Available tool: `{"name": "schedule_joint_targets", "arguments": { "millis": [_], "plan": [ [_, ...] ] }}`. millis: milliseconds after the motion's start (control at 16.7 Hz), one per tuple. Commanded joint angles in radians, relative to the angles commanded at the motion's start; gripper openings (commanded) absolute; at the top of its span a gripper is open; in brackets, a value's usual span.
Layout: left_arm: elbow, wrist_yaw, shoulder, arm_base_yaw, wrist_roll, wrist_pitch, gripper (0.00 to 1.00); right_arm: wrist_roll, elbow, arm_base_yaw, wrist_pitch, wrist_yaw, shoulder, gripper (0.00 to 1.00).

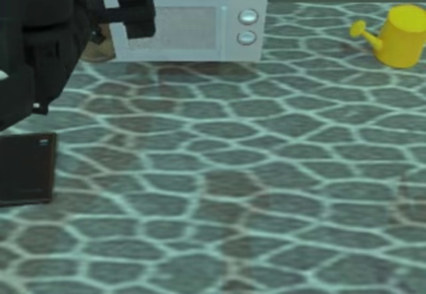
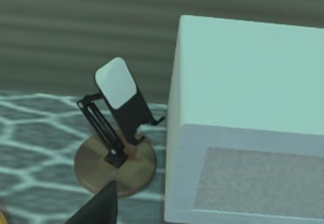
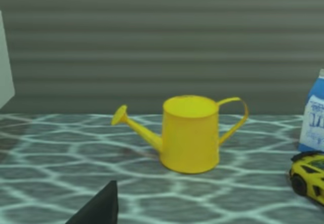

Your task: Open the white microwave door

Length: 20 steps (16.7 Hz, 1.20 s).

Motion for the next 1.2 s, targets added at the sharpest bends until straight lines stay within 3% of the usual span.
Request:
{"name": "schedule_joint_targets", "arguments": {
  "millis": [300,540,900,1200],
  "plan": [
    [0.288,-0.139,0.415,-0.156,-0.077,-0.003,1.0,0.0,0.0,0.0,0.0,0.0,0.0,1.0],
    [0.424,-0.205,0.612,-0.228,-0.115,-0.005,1.0,0.0,0.0,0.0,0.0,0.0,0.0,1.0],
    [0.452,-0.218,0.653,-0.243,-0.123,-0.006,1.0,0.0,0.0,0.0,0.0,0.0,0.0,1.0],
    [0.515,-0.192,0.722,-0.213,-0.102,0.015,1.0,0.0,0.0,0.0,0.0,0.0,0.0,1.0]
  ]
}}
